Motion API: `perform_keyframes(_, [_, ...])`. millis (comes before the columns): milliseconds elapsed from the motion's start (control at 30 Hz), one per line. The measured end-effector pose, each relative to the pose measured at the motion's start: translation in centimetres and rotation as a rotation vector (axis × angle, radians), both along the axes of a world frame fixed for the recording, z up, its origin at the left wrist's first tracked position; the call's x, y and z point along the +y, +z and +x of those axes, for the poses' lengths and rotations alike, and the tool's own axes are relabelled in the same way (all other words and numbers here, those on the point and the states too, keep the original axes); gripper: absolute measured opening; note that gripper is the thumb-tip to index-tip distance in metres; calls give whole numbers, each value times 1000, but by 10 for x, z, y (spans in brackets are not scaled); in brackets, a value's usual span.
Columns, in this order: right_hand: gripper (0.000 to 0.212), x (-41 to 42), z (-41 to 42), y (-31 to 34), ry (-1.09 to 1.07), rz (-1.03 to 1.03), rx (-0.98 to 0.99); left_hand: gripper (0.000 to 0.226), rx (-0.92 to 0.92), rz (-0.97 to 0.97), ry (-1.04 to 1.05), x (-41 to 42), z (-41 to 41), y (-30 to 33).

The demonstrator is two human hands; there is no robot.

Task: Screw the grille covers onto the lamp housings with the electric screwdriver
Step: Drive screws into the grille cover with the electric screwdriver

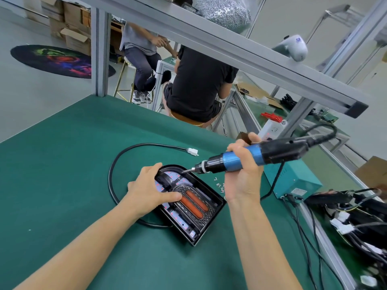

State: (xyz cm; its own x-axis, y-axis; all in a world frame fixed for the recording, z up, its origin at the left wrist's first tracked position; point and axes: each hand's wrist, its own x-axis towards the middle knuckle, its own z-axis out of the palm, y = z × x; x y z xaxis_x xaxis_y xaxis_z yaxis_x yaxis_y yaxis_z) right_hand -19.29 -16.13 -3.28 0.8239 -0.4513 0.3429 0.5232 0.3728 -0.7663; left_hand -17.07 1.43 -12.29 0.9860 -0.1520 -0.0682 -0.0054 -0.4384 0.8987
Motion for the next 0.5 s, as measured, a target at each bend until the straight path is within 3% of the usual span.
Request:
perform_keyframes(133, [35, -21, -16, -1, -123, 196, -18, 98, -110, 196, 30, 4, -1, -3])
perform_keyframes(267, [32, -50, -43, -8, -213, 373, -24, 103, -73, 230, -22, 6, -2, -1])
perform_keyframes(367, [32, -69, -62, -15, -282, 406, -5, 107, -52, 272, -31, 6, 0, 6])
perform_keyframes(500, [32, -85, -81, -26, -362, 375, 13, 82, -228, 347, 37, -10, 6, 21])
